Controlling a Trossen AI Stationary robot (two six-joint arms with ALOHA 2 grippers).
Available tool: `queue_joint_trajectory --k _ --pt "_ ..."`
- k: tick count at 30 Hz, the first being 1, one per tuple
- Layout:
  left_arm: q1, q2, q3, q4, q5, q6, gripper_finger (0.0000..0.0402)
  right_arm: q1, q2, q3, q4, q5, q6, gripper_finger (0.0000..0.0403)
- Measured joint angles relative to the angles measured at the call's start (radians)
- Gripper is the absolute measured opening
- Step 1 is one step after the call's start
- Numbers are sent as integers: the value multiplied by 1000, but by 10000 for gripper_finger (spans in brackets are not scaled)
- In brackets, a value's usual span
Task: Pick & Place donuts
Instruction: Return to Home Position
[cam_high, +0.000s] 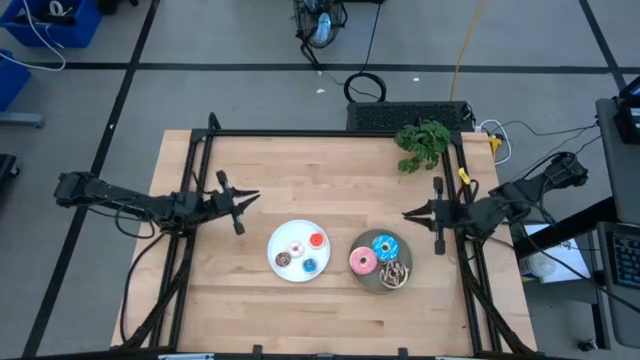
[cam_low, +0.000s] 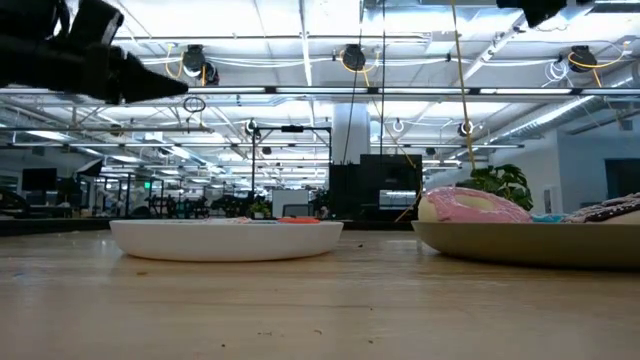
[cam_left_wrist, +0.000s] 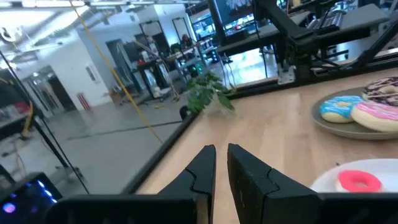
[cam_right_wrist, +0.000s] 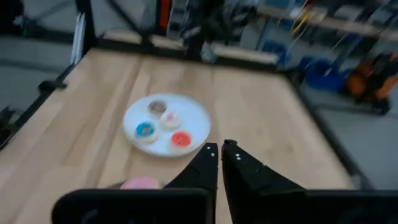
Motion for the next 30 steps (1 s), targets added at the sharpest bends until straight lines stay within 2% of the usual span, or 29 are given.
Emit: queue_joint_trajectory --k 3,6,10,14,17,21,28,30 --pt "14 0 51 -36 1 41 49 -20 -105 -122 136 7 -58 5" --pt "37 0 143 -182 9 44 41 -35 -192 -211 189 6 -70 3" --pt "64 -2 279 -385 99 32 7 -37 -292 -278 197 3 -77 1" --pt "72 -50 353 -472 187 100 5 -37 -383 -320 201 3 -87 1" --pt "90 -132 354 -492 292 137 4 -37 -439 -352 200 -9 -89 1" --pt "133 -288 323 -573 440 124 3 -37 -497 -401 202 -77 -83 0" --pt "200 -562 196 -575 451 10 3 -37 -587 -464 207 -73 -126 0" --pt "207 -561 169 -565 456 -2 2 -37 -619 -470 221 -72 -130 0"
